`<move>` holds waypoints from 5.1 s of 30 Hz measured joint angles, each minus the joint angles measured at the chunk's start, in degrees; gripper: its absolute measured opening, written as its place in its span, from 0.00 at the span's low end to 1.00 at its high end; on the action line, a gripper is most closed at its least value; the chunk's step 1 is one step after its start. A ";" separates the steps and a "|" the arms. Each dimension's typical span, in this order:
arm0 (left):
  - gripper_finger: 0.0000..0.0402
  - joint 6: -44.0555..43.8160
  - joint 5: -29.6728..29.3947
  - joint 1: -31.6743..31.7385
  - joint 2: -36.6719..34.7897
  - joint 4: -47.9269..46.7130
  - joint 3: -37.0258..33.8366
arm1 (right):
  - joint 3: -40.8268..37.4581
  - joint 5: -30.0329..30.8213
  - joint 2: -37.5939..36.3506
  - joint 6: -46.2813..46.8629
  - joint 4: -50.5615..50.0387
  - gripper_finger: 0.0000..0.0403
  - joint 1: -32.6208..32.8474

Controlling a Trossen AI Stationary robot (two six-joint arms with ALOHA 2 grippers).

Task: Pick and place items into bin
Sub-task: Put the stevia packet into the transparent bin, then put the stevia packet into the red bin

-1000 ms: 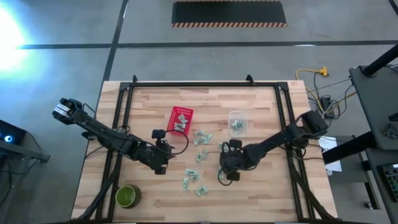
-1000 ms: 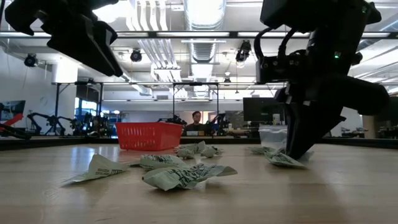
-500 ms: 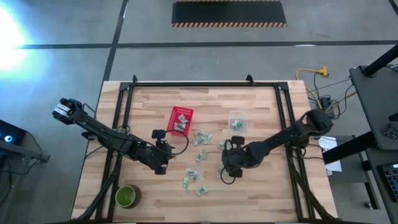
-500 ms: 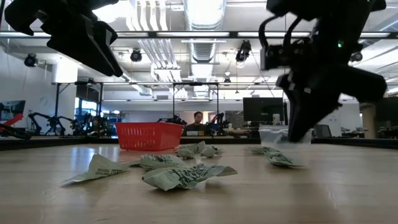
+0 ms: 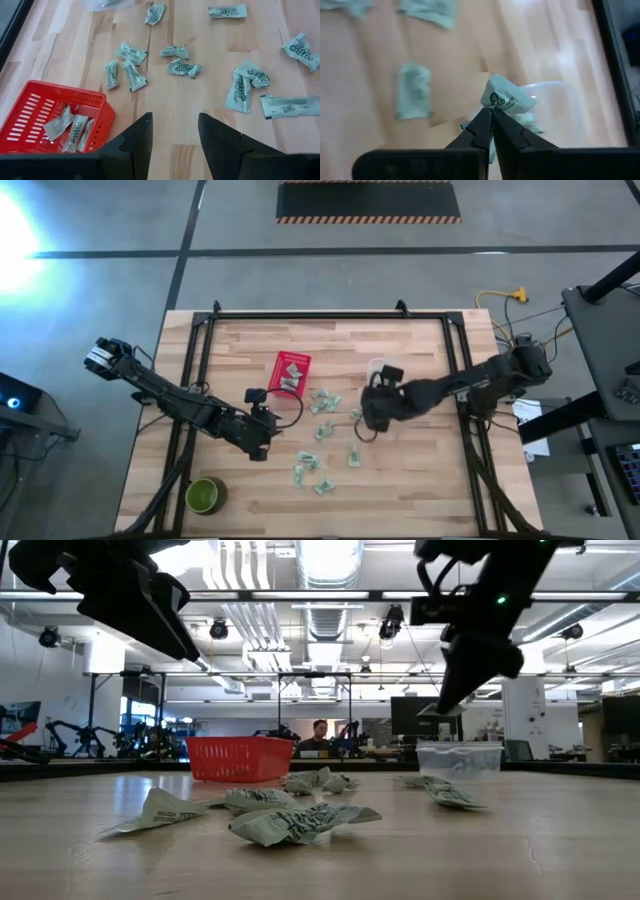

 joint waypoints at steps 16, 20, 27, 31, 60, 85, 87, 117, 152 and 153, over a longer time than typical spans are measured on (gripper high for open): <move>0.35 0.04 -0.02 -0.35 0.00 -0.04 0.00 | -0.46 -4.32 -0.08 9.59 -2.32 0.02 -13.26; 0.35 0.04 -0.02 -0.35 0.00 -0.03 0.00 | -0.56 -3.86 -0.08 10.76 -2.32 0.07 -13.19; 0.35 0.07 -0.02 -0.35 0.00 -0.03 0.00 | -0.61 0.11 -0.08 11.74 -2.43 0.25 -13.19; 0.35 0.09 -0.02 -0.35 0.00 -0.02 0.00 | -0.59 -2.61 -0.08 5.85 -1.03 0.34 -12.09; 0.35 0.09 -0.17 -0.37 0.00 0.20 -0.04 | -5.11 -18.76 8.57 -17.89 20.91 0.38 -4.12; 0.35 0.13 -0.02 -0.35 0.00 -0.04 -0.07 | -5.14 -24.72 10.56 -16.89 22.12 0.16 -7.18; 0.35 0.13 -0.02 -0.35 0.00 -0.04 -0.07 | -5.10 -24.63 10.52 -17.26 22.16 0.10 -7.18; 0.35 0.12 -0.07 -0.39 0.00 -0.09 -0.20 | -6.00 -9.18 -8.75 -9.51 7.95 0.02 -7.36; 0.35 0.38 -0.09 -0.35 0.00 -0.03 -0.39 | -14.19 -21.22 -10.34 -13.29 28.94 0.38 -2.92; 0.35 0.37 -0.07 -0.35 0.00 -0.04 -0.39 | -14.19 -22.44 -9.71 -13.22 29.95 0.38 -1.78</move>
